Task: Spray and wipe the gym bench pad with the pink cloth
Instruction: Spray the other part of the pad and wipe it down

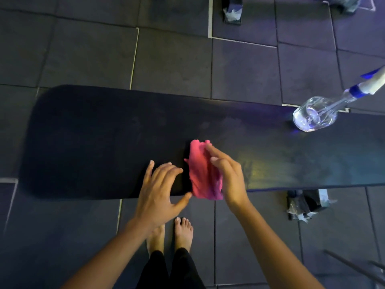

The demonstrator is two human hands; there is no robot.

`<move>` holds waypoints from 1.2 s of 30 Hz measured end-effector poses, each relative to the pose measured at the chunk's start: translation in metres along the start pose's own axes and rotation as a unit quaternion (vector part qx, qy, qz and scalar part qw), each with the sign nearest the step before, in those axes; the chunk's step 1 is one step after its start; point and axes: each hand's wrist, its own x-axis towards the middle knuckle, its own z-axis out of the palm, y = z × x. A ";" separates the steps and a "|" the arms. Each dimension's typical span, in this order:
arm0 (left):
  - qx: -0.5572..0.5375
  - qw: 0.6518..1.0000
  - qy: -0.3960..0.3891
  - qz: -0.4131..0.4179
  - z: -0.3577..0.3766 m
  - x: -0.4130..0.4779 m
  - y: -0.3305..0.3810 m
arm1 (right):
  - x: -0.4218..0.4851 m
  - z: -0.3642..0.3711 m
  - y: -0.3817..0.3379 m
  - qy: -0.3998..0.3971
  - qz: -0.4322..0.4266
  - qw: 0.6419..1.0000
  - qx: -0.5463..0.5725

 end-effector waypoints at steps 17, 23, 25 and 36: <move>-0.251 0.959 0.020 -0.133 0.008 0.015 0.039 | -0.042 -0.021 0.065 0.030 -0.250 0.848 -0.466; -0.305 0.929 0.057 -0.201 0.012 0.022 0.063 | -0.028 -0.016 0.055 0.067 -0.261 0.801 -0.534; -0.297 0.932 0.074 -0.192 0.007 0.035 0.067 | -0.024 -0.019 0.046 0.073 -0.274 0.796 -0.535; -0.288 0.942 -0.052 -0.165 -0.058 0.119 0.081 | -0.002 -0.058 -0.068 0.066 -0.263 0.874 -0.404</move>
